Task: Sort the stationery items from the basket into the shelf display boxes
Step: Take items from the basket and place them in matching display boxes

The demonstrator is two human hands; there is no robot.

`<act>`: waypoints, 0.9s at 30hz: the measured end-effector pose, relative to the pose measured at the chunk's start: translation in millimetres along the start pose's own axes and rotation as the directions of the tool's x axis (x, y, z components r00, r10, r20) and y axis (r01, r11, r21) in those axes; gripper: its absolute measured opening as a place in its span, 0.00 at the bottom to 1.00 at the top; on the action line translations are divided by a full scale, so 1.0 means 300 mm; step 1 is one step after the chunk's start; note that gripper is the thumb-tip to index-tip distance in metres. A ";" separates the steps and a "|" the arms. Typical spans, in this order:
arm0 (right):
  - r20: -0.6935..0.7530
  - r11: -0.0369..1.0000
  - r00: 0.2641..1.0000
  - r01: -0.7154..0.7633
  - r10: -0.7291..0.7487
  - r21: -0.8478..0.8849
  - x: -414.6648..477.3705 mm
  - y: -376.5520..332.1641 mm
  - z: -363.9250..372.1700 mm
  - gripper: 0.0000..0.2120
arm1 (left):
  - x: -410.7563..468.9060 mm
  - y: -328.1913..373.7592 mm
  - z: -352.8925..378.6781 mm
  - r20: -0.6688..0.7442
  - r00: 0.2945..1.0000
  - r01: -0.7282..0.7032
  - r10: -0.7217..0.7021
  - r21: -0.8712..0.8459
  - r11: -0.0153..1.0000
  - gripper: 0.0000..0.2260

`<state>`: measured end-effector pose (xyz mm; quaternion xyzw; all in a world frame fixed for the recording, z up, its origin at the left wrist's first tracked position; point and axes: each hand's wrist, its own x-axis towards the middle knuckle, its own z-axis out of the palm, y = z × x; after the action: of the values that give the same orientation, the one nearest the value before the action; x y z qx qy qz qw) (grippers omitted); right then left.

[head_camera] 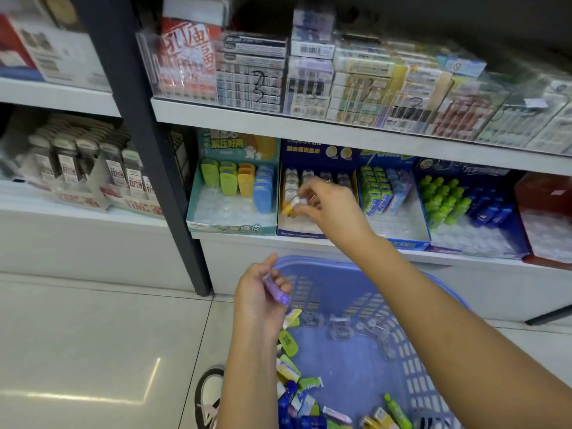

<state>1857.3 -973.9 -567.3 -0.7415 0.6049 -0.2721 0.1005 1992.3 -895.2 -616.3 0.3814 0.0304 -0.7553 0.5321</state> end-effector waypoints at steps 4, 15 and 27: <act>0.119 0.990 0.993 0.021 -0.004 -0.140 0.065 0.012 0.035 0.09 | 0.013 0.024 -0.023 -0.012 0.999 -0.039 0.039 0.017 0.999 0.21; 0.185 0.971 0.982 0.068 -0.026 -0.227 0.113 0.006 0.065 0.10 | 0.035 0.005 -0.010 0.077 0.996 -0.044 0.047 -0.038 0.998 0.13; 0.403 0.643 0.882 -0.458 0.244 0.614 -0.324 0.004 -0.026 0.04 | -0.020 -0.097 0.045 0.131 0.953 -0.295 0.272 0.212 0.932 0.09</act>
<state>1840.7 -880.4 -588.7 -0.5462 0.5708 -0.3442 0.5073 1961.6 -884.0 -613.5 0.4023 -0.1388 -0.6872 0.5888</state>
